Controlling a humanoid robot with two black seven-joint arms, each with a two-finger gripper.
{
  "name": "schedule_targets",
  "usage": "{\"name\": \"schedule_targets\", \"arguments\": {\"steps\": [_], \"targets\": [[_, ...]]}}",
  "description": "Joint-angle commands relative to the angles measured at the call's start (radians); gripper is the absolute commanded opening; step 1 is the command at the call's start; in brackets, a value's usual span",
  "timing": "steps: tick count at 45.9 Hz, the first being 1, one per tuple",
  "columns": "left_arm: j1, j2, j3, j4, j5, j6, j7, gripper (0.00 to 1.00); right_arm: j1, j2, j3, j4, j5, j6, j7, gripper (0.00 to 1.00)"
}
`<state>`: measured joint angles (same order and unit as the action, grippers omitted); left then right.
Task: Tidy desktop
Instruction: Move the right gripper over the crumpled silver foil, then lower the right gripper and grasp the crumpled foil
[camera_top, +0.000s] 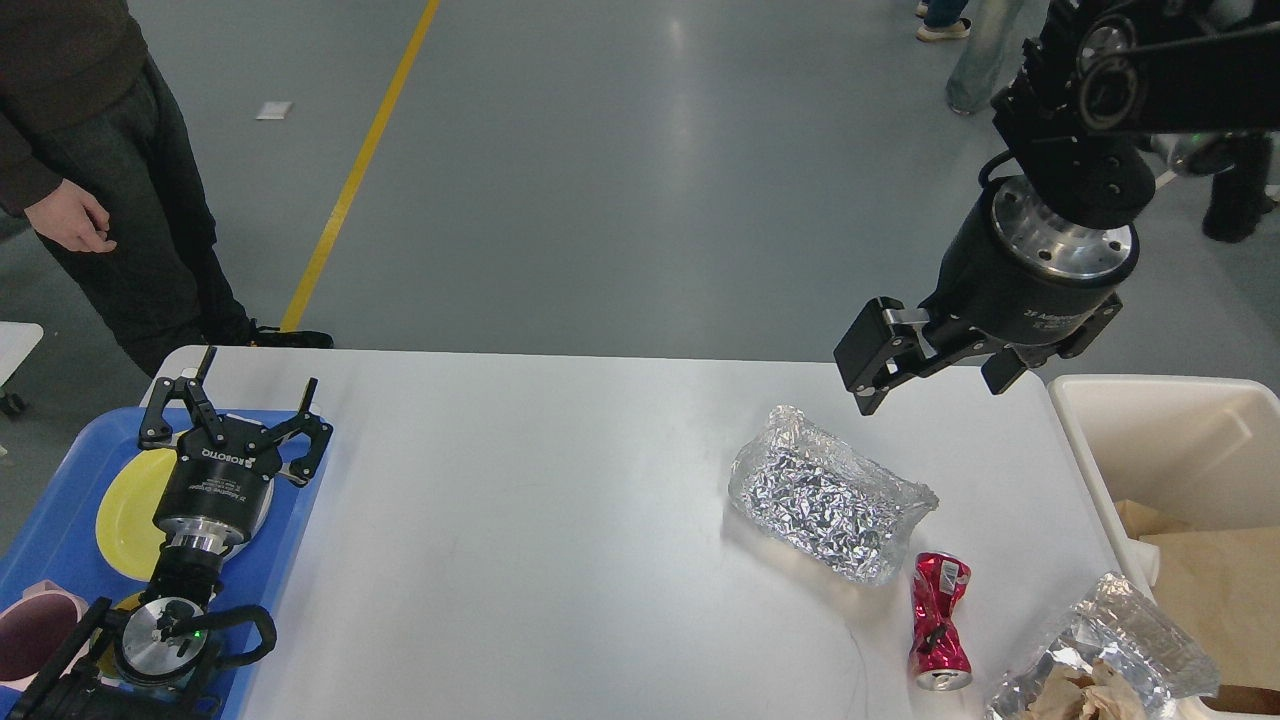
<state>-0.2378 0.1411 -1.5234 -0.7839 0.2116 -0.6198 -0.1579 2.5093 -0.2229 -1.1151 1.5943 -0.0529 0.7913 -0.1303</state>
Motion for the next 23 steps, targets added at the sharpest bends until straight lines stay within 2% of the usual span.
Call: {"name": "schedule_targets", "arguments": {"steps": [1,8,12,17,23], "targets": [[0.000,0.000,0.000,0.000,0.002,0.000,0.001,0.96,-0.038,-0.007,0.035,-0.005,0.001,-0.059,0.001,0.98],[0.000,0.000,0.000,0.000,0.002,0.000,0.001,0.96,-0.286,0.014,0.119,-0.108,-0.022,-0.170,0.000,0.98],[0.000,0.000,0.000,0.000,0.002,0.000,0.001,0.96,-0.440,0.083,0.156,-0.246,-0.070,-0.214,0.000,0.90],[0.000,0.000,0.000,0.000,0.002,0.000,0.001,0.96,-0.622,0.165,0.187,-0.405,-0.178,-0.274,0.001,0.90],[0.000,0.000,0.002,0.000,0.002,0.000,0.001,0.96,-0.771,0.204,0.213,-0.438,-0.324,-0.360,0.003,0.90]]}}
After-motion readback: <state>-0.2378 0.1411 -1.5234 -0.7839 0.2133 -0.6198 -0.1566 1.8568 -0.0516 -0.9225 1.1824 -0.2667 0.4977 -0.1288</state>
